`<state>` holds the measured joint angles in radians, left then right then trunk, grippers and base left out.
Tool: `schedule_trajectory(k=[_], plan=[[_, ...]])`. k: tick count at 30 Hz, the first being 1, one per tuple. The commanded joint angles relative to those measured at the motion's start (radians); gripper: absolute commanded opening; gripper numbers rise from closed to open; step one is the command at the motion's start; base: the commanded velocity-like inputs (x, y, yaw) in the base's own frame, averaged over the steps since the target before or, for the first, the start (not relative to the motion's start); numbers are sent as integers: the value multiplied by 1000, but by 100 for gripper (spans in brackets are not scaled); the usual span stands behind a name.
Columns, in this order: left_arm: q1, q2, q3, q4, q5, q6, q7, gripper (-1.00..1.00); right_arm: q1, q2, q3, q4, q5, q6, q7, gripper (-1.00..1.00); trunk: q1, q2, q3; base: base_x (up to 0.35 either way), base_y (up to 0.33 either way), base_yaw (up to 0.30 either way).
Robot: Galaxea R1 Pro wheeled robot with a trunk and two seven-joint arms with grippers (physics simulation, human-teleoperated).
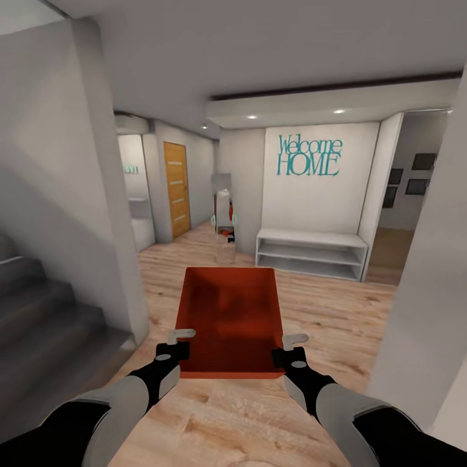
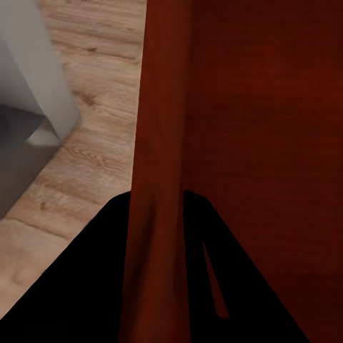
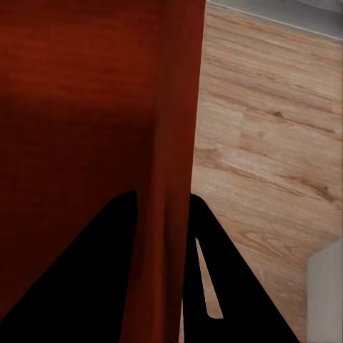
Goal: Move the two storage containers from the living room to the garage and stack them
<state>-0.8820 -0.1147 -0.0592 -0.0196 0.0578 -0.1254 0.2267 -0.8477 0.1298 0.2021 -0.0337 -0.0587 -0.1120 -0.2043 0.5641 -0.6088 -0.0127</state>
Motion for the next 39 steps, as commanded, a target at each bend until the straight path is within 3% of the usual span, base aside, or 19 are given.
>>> schedule_trajectory(k=[1,39], plan=[[-2,0,25,-2,1,-22,16,-100,-1,4,-4,6,-26,-6,-7,-100,1,-1,-1,323,0,0],[-2,1,25,-2,1,-22,16,-100,-1,4,-4,6,-26,-7,-7,-100,1,-1,-1,322,0,0]])
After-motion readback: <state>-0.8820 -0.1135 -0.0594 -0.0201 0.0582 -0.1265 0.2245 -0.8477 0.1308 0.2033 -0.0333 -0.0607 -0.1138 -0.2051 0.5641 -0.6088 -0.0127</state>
